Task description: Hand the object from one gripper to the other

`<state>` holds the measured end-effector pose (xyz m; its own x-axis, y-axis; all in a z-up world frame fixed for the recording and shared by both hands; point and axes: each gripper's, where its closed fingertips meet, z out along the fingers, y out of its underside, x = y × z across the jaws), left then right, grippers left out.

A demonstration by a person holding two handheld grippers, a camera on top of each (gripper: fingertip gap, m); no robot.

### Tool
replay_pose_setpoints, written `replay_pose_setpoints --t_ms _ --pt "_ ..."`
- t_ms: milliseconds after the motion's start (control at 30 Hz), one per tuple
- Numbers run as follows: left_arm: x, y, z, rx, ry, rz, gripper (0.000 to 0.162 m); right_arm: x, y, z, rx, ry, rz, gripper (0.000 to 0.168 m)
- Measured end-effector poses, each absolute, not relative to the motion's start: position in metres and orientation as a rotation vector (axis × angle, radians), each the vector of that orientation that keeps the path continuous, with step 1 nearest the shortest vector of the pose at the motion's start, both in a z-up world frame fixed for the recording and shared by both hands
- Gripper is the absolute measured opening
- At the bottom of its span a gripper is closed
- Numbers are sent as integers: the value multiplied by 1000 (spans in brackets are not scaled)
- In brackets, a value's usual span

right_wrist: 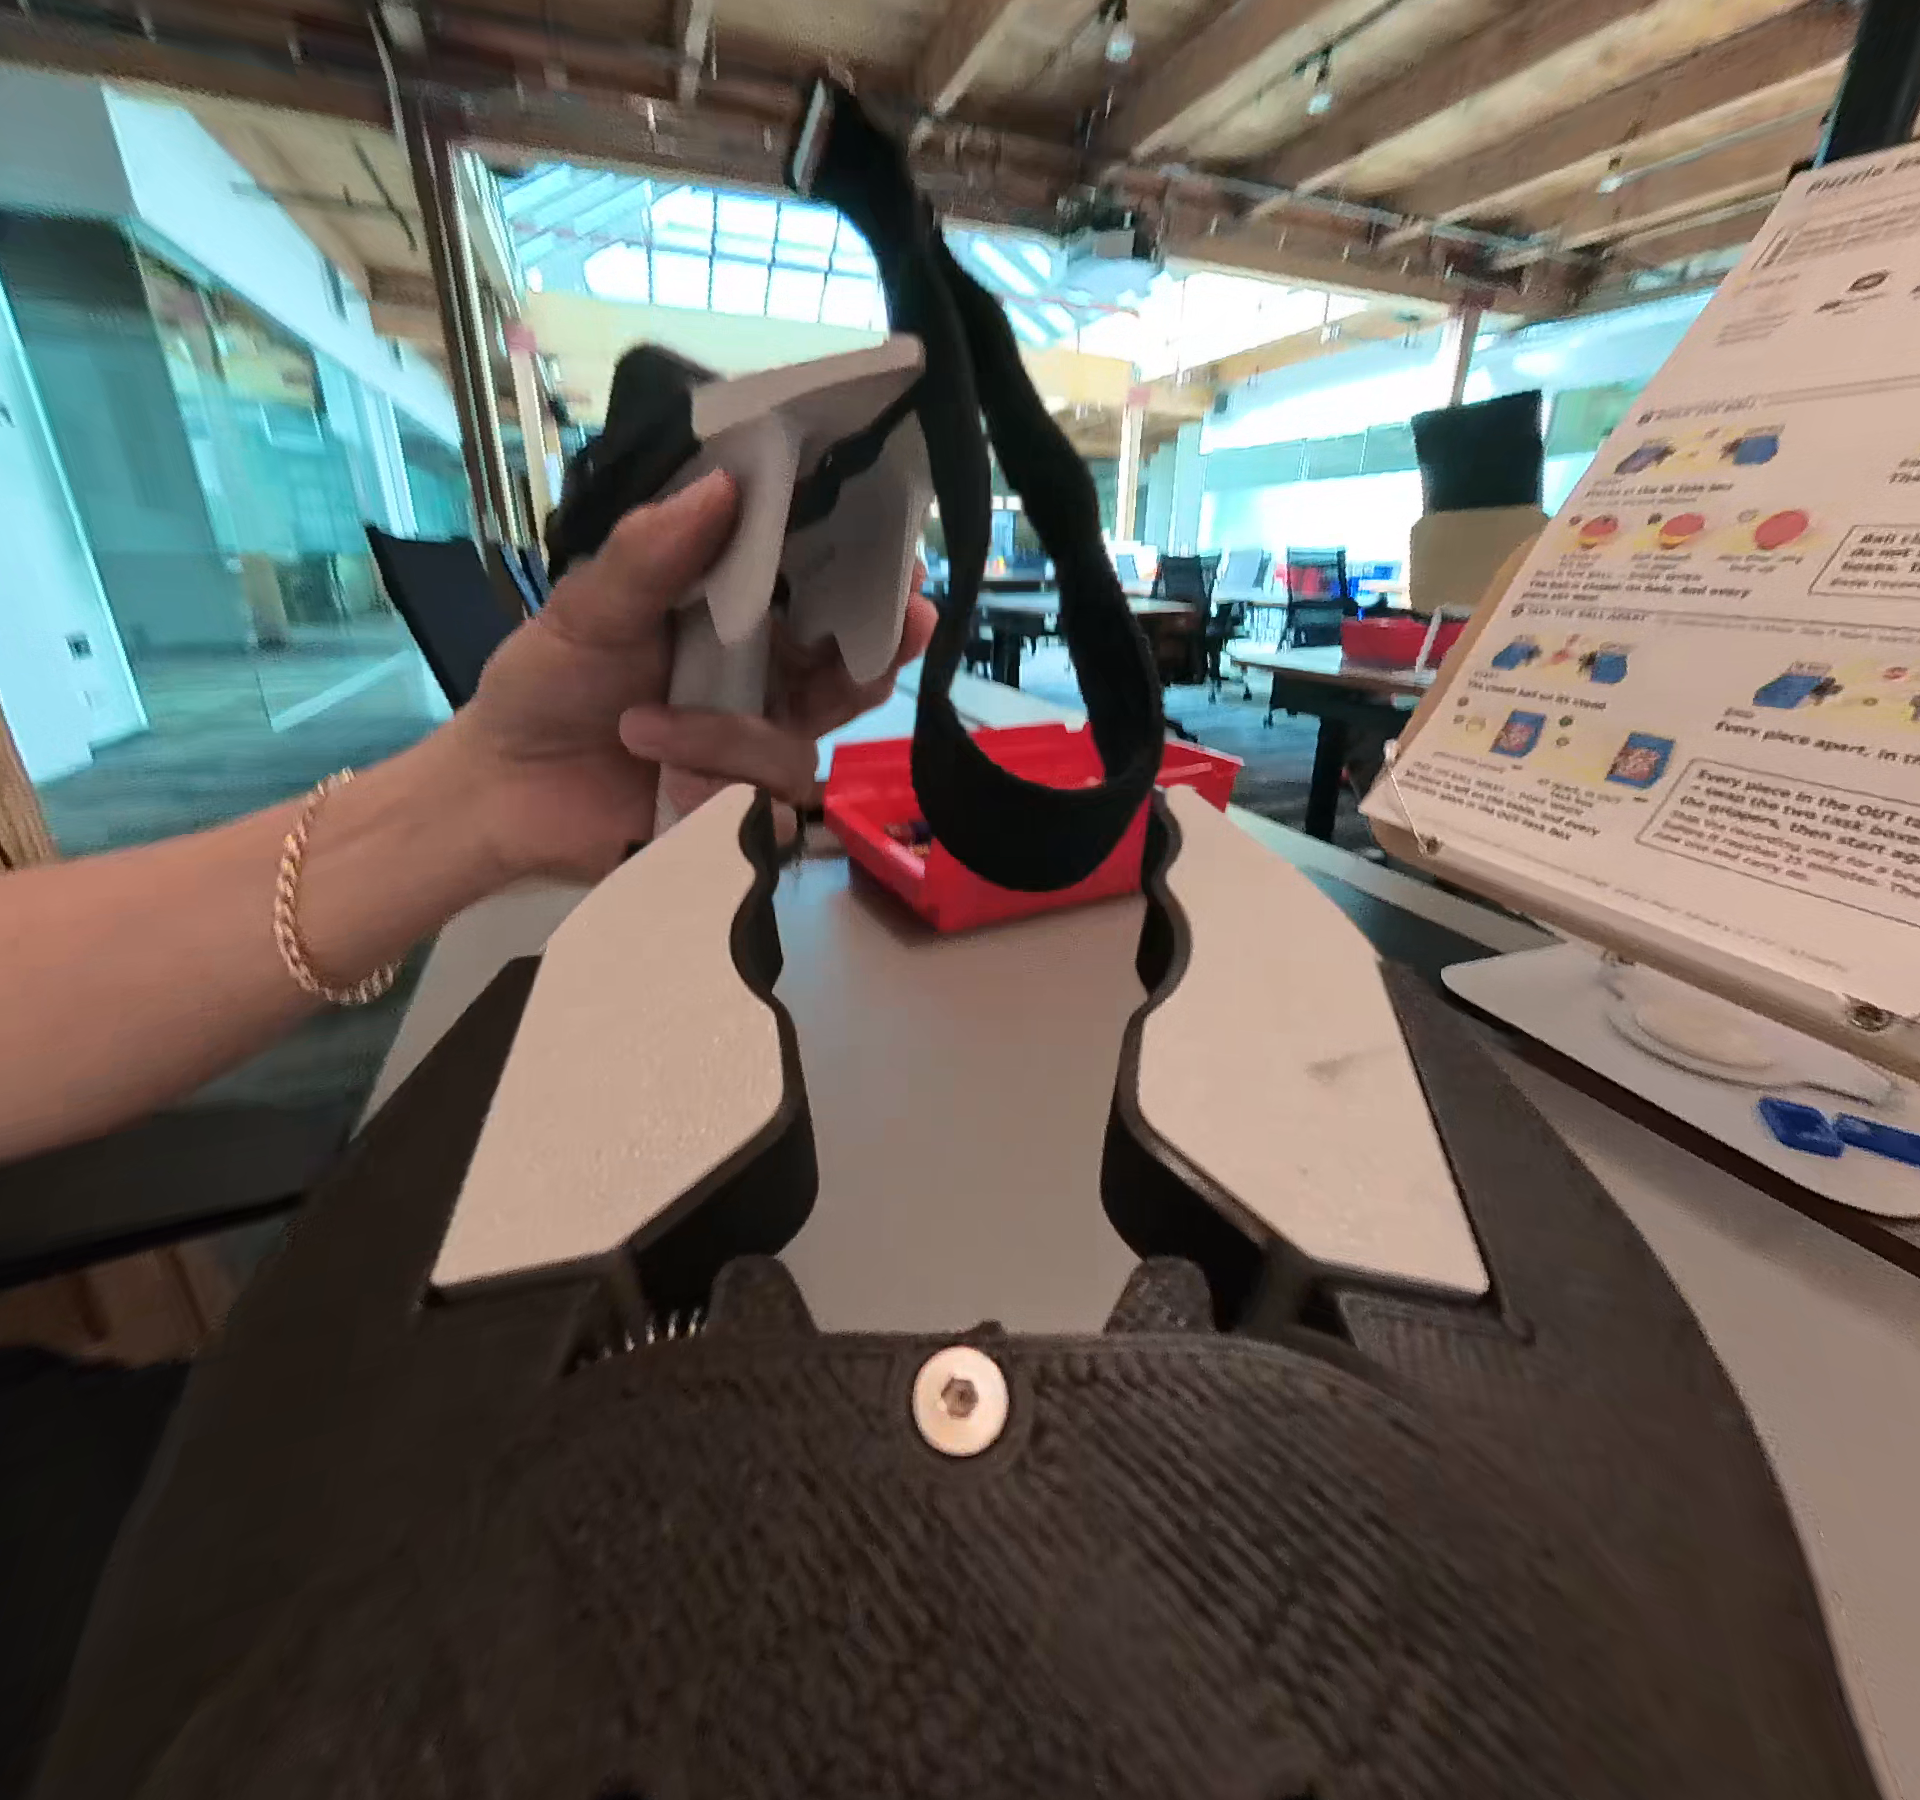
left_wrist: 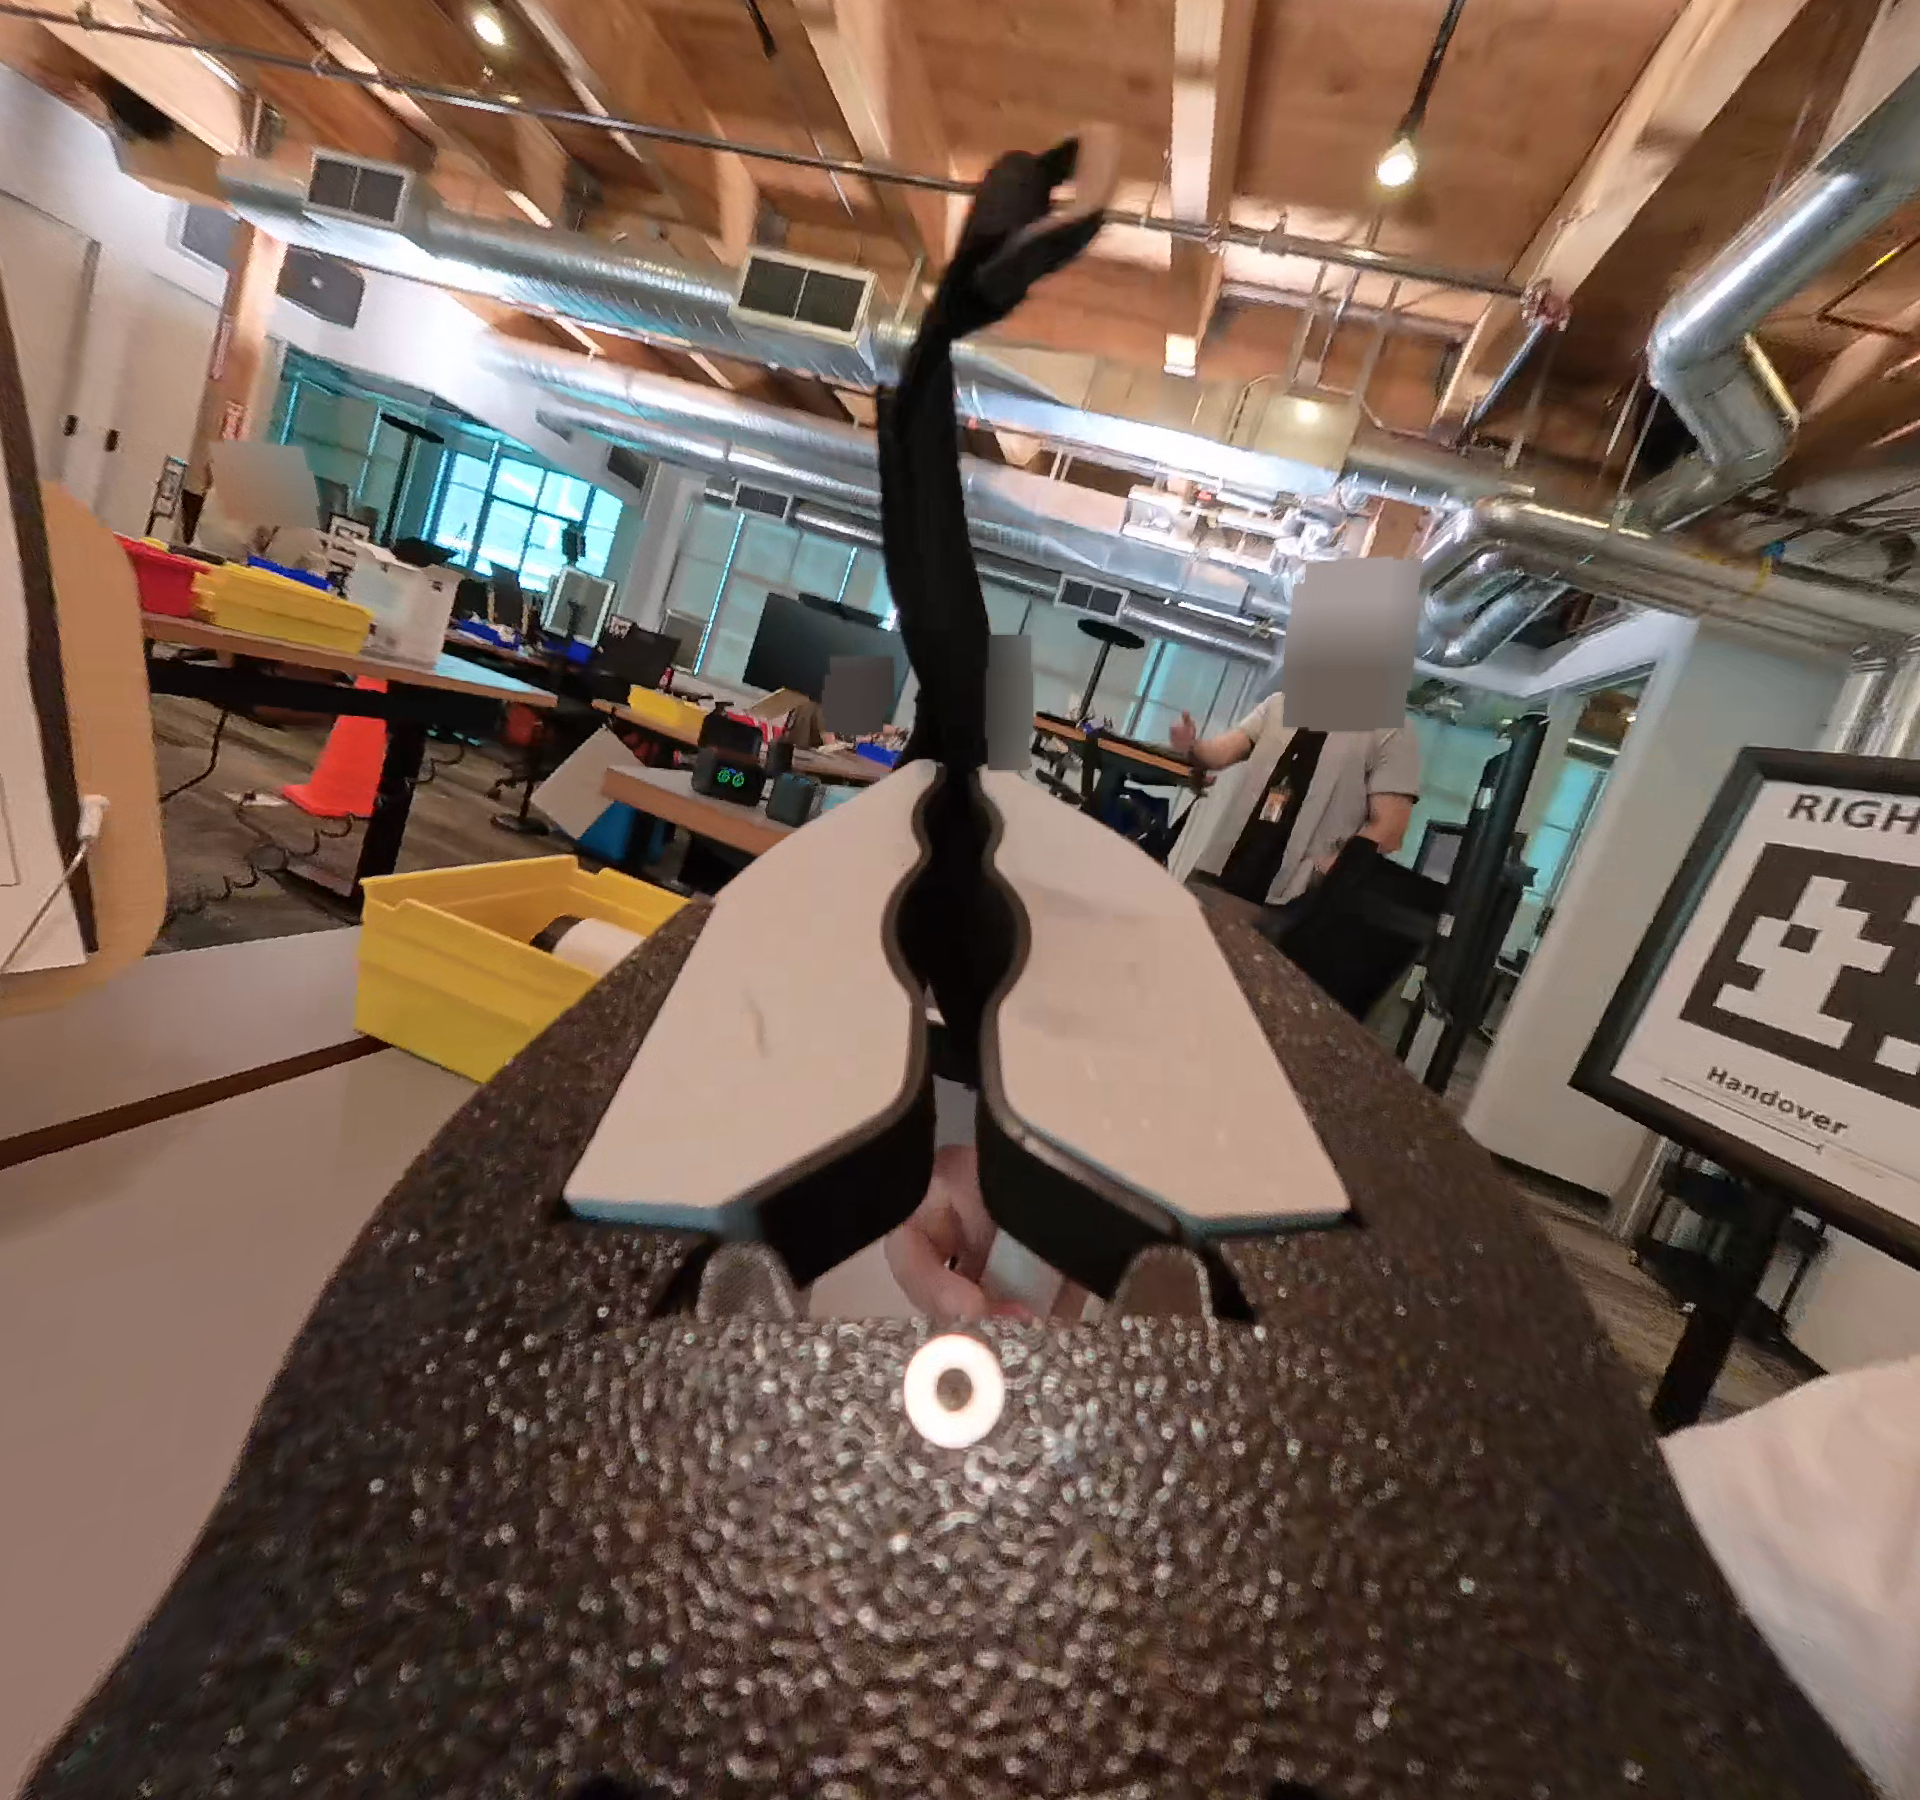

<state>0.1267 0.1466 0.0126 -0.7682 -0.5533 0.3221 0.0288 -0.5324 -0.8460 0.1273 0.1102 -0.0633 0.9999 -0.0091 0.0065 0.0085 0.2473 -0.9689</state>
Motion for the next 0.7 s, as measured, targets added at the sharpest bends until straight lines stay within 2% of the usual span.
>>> replay_pose_setpoints --t_ms 200,300,467,567,600,700 --pt "124 143 7 -834 1201 -2440 1 135 99 -35 -1093 155 39 50" --pt "125 139 0 -866 1156 -2495 1 131 95 -31 -1065 125 12 6" --pt "127 137 -22 -864 1311 -2333 5 140 89 -34 -1234 90 -128 5" --pt "138 146 -57 -909 1548 -1922 48 152 79 -41 -1383 80 -239 5" --pt "142 155 -67 -919 1596 -1755 57 156 76 -47 -1444 80 -273 5" --pt "143 170 -76 -844 1694 -1421 65 164 71 -60 -1579 46 -380 5"
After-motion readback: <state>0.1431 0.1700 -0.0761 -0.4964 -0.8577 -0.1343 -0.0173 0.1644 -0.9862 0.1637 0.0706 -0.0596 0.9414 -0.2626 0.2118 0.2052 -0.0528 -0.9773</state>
